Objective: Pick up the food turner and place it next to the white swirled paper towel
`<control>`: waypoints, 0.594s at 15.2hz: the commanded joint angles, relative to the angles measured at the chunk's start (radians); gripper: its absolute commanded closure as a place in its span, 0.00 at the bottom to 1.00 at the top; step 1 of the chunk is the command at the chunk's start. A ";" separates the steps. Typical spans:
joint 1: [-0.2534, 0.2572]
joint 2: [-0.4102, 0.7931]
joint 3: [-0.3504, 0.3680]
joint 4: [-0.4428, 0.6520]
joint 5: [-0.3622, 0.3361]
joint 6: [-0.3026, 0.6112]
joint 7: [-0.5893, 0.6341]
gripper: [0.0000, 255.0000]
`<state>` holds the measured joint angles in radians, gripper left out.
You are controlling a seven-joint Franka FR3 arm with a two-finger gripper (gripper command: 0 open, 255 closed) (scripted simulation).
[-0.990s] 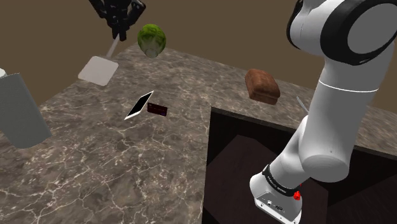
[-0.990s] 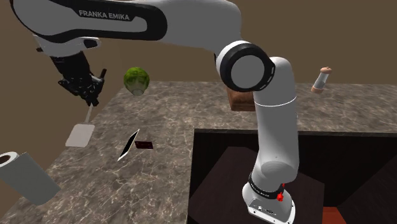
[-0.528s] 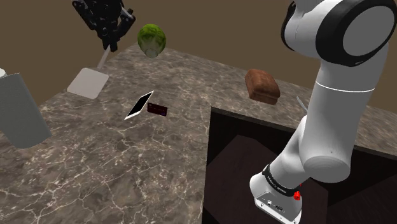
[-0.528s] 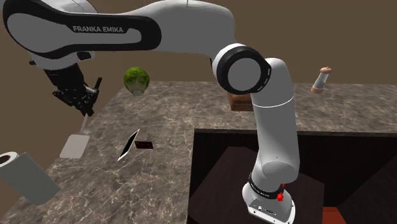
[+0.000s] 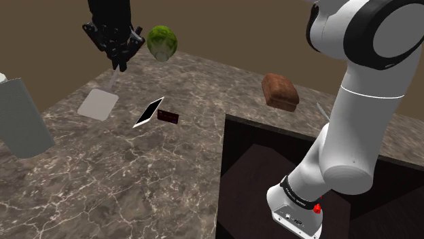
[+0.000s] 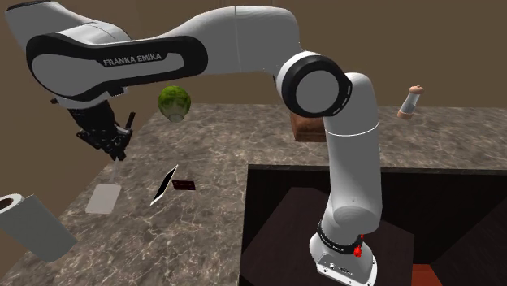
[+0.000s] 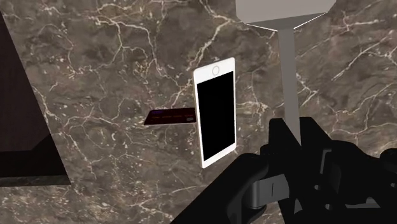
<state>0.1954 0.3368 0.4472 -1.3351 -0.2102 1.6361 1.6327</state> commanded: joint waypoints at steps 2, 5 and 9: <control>-0.007 -0.009 -0.001 -0.054 0.003 0.045 0.002 1.00; -0.013 -0.013 -0.002 -0.100 0.004 0.088 0.005 1.00; -0.018 -0.015 -0.003 -0.156 0.003 0.142 0.010 1.00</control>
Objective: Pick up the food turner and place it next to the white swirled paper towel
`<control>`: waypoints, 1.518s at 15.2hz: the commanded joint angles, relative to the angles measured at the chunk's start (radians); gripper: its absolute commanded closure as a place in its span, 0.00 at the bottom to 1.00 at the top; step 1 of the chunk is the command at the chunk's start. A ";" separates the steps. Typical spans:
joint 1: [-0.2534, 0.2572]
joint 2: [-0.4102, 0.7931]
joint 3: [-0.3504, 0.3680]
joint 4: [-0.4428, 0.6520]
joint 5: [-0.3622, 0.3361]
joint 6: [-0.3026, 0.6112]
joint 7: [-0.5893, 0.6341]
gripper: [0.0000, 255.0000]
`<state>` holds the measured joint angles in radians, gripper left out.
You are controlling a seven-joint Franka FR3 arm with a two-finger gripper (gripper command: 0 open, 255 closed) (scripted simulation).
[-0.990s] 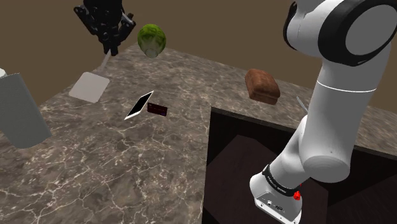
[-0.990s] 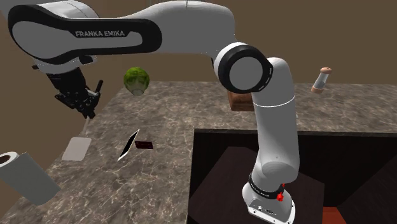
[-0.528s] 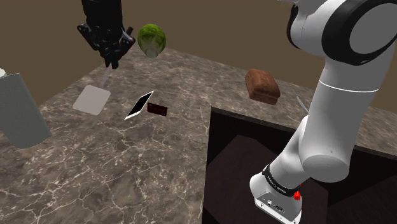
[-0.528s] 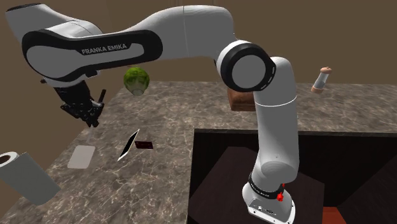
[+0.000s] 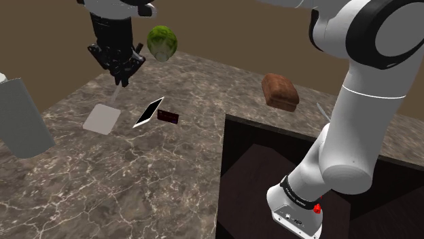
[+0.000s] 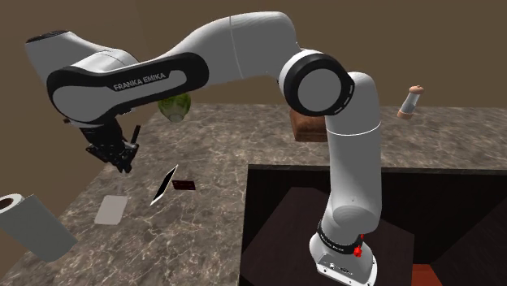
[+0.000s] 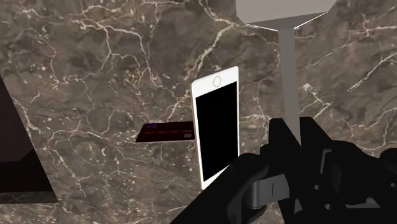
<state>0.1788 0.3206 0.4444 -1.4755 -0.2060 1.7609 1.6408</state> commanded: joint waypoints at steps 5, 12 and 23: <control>-0.005 0.006 -0.003 -0.077 -0.005 0.082 0.009 1.00; -0.007 0.021 -0.008 -0.150 -0.017 0.168 0.022 1.00; -0.004 0.067 -0.020 -0.237 -0.046 0.295 0.047 1.00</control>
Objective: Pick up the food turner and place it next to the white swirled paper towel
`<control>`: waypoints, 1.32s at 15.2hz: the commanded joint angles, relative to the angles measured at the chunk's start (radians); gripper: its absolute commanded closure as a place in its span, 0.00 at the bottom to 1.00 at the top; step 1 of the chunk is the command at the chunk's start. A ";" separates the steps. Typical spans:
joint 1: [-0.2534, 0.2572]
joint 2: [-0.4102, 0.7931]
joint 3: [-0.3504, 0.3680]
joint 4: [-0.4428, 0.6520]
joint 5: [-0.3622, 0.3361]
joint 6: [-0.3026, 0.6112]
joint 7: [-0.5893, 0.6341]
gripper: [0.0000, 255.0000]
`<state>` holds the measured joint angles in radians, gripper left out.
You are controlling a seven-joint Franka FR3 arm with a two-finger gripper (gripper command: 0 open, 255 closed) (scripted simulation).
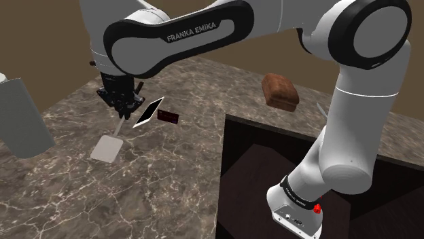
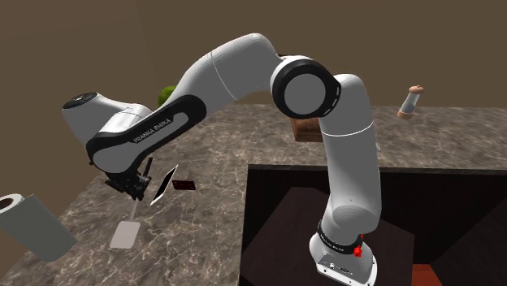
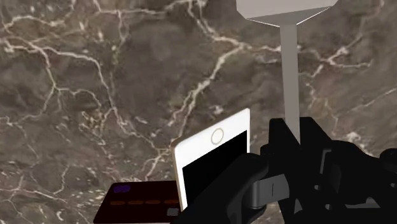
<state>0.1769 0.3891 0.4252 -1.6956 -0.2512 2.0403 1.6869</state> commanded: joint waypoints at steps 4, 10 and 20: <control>0.001 0.020 -0.007 -0.041 -0.015 0.060 0.012 1.00; 0.002 0.030 -0.010 -0.050 -0.020 0.077 0.016 1.00; 0.001 0.015 -0.005 -0.037 -0.012 0.050 0.011 0.00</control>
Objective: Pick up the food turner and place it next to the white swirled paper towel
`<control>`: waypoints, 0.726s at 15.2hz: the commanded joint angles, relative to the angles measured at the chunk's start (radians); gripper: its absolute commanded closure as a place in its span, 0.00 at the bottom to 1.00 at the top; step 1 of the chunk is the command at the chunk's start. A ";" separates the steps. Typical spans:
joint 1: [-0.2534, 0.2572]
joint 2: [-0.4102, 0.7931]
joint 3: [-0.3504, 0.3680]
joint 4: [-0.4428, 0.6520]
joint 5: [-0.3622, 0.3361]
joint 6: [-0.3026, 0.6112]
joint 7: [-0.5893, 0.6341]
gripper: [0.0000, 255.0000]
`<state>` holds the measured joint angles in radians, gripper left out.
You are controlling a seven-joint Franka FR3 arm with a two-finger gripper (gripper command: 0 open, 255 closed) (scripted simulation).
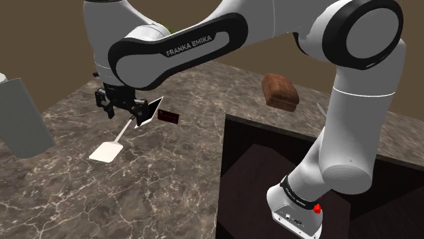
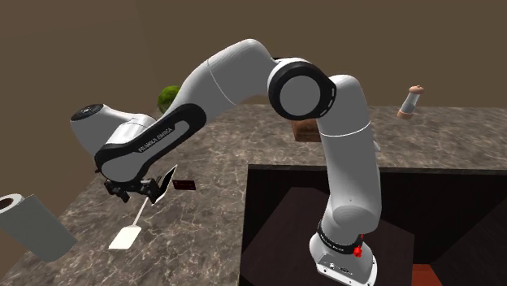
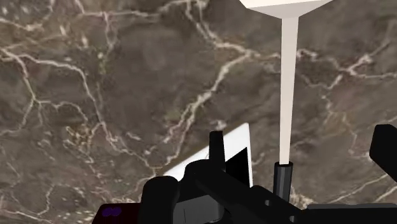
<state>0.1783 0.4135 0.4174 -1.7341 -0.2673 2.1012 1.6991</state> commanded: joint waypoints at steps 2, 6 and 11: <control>-0.002 -0.036 0.011 0.034 0.021 -0.066 -0.012 0.00; -0.002 -0.045 0.013 0.048 0.026 -0.088 -0.016 0.00; -0.002 -0.045 0.013 0.048 0.026 -0.089 -0.016 0.00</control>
